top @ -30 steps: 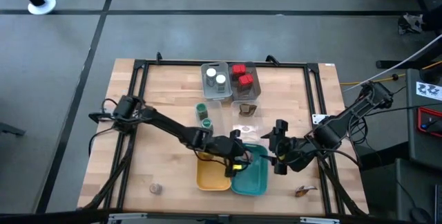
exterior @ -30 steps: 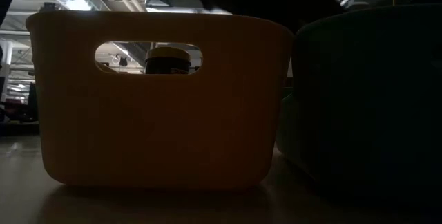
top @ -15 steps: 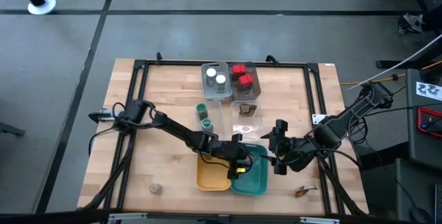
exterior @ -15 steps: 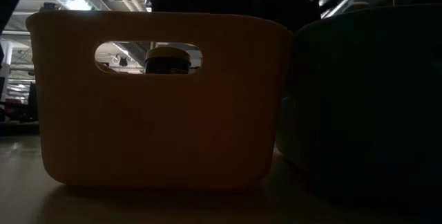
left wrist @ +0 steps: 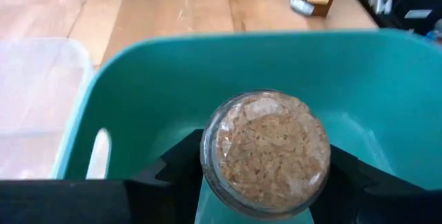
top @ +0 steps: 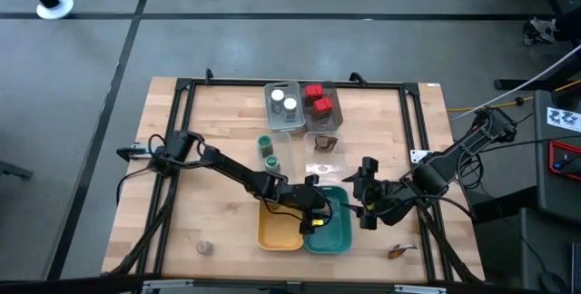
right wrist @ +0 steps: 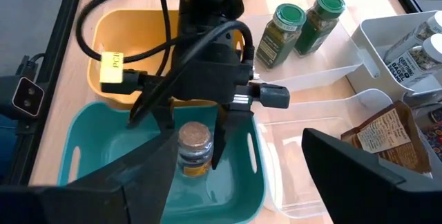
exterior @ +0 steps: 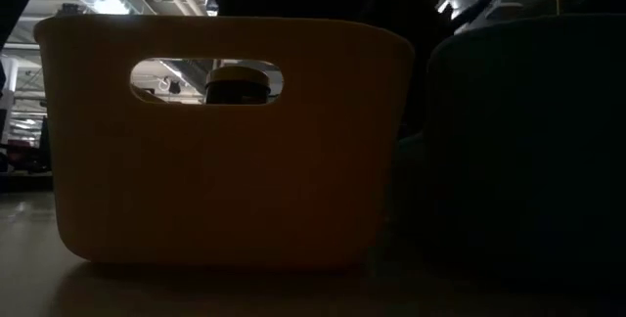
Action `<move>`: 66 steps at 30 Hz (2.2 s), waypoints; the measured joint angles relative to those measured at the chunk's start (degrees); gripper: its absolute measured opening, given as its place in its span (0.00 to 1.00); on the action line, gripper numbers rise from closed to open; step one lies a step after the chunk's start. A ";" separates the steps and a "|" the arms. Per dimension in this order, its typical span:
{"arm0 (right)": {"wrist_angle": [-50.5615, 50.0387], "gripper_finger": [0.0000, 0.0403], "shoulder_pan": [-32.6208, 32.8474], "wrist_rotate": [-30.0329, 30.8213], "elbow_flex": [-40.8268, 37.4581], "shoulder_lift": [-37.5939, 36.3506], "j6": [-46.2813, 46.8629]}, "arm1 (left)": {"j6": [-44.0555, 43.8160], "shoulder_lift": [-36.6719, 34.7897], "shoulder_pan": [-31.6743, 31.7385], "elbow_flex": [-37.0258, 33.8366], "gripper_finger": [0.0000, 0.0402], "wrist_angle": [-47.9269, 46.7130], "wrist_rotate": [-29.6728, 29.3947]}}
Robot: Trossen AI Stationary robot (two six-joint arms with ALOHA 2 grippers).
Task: Sort spices by type
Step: Put the top brown seasoning bottle into the blue bin, then put the brown seasoning bottle into the blue bin
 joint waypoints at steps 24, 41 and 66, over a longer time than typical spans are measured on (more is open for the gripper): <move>0.16 0.76 0.00 0.00 0.00 0.00 -0.01 | -1.29 3.66 -2.60 4.82 0.48 0.95 0.22; 0.13 0.76 0.00 0.00 0.00 0.00 -0.01 | -0.78 4.33 -2.38 4.80 0.48 0.43 0.24; 0.13 0.76 0.07 -0.20 0.00 0.00 0.00 | 1.77 4.33 -2.38 4.78 0.56 0.66 0.24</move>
